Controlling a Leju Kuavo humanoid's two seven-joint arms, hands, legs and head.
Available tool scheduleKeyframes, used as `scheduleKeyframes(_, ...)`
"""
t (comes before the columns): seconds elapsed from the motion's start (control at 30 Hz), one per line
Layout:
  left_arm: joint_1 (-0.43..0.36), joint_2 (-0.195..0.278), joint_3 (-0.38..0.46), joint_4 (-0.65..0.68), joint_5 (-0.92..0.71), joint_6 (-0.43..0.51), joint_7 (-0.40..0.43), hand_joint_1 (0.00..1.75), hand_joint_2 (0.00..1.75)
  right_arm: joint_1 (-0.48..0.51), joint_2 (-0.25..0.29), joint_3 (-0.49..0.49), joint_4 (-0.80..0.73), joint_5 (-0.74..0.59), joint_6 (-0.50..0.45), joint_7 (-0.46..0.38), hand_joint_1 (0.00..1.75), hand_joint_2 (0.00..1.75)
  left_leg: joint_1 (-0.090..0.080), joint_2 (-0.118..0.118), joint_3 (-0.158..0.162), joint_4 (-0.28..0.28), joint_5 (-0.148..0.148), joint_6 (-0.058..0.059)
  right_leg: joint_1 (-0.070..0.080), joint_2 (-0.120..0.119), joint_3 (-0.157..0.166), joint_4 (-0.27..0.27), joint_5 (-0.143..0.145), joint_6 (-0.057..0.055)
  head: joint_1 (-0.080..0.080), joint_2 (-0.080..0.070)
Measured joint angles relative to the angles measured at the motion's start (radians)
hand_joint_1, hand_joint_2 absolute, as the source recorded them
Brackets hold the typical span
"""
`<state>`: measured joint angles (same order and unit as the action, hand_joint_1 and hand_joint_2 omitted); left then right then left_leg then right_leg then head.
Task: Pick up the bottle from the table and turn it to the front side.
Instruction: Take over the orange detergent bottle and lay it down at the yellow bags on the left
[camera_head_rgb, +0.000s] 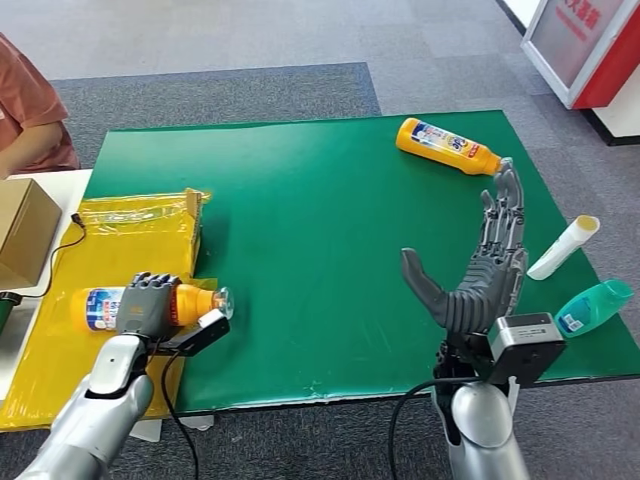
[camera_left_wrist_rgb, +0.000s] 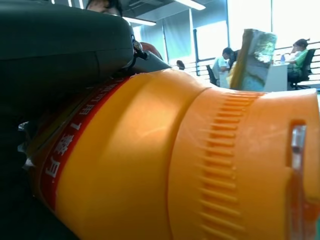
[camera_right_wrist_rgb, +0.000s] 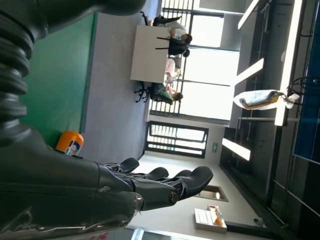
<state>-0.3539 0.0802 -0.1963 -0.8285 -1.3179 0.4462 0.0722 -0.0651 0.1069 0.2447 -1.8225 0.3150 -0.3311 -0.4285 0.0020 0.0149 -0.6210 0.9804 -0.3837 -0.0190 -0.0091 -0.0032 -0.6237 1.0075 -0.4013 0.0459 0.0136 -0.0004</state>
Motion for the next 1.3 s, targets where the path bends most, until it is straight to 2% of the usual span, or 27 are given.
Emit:
scheduleKeyframes(0.07,-0.015,0.004,0.008,0.026,-0.006,0.014,0.001,0.25,1.75,0.0,-0.001,0.002,0.0,0.002,0.0,0.0,0.0,1.75,0.0,0.0,0.0,0.0,0.0,0.0,0.0,0.0,0.0,0.0,0.0,0.0,0.0,0.0)
scheduleKeyframes(0.1,-0.021,0.006,0.011,0.035,-0.007,0.022,0.001,0.0,1.75,0.0,-0.001,0.003,0.0,0.003,0.0,0.0,0.0,1.75,0.0,0.0,0.0,0.0,0.0,0.0,0.0,0.0,0.0,0.0,0.0,0.0,0.0,0.0)
scheduleKeyframes(0.37,-0.011,0.016,0.045,0.013,-0.008,0.102,-0.036,0.0,1.75,0.002,-0.007,0.013,0.002,0.013,-0.004,0.004,0.0,1.75,0.0,0.0,0.0,0.0,0.001,-0.001,0.0,0.0,0.0,0.0,0.0,0.0,0.0,0.0)
scheduleKeyframes(0.67,0.054,-0.001,0.049,-0.2,0.011,0.148,-0.079,0.0,1.75,0.012,-0.009,0.03,0.006,0.022,-0.016,0.006,0.0,1.75,0.0,0.0,0.0,0.0,0.0,0.0,0.0,0.0,-0.001,0.0,0.0,0.0,0.0,0.0)
scheduleKeyframes(0.9,0.103,-0.017,0.036,-0.389,0.087,0.134,-0.11,0.0,1.75,0.031,-0.011,0.034,0.006,0.033,-0.023,0.006,0.0,1.75,0.0,0.0,0.0,0.0,0.0,0.0,0.0,0.0,-0.001,0.0,0.0,0.0,0.0,0.0)
scheduleKeyframes(1.07,0.124,-0.023,0.023,-0.476,0.136,0.124,-0.134,0.0,1.75,0.036,-0.014,0.036,0.006,0.04,-0.028,0.006,0.0,1.75,0.0,0.0,0.0,0.0,0.0,0.0,0.0,0.0,-0.001,0.0,0.0,0.0,0.0,0.0)
scheduleKeyframes(1.17,0.139,-0.027,0.014,-0.529,0.258,0.101,-0.193,0.0,1.75,0.043,-0.015,0.036,0.004,0.043,-0.033,0.006,0.0,1.75,0.0,0.0,0.0,0.0,0.0,0.0,0.0,0.0,0.0,0.0,0.0,0.0,0.0,0.0)
scheduleKeyframes(1.3,0.197,-0.035,-0.011,-0.668,0.659,-0.046,-0.337,0.0,1.75,0.071,-0.017,0.035,-0.006,0.051,-0.042,0.0,0.0,1.75,0.0,0.0,0.0,0.0,-0.001,0.0,0.0,0.0,0.0,0.0,0.0,0.0,0.0,0.0)
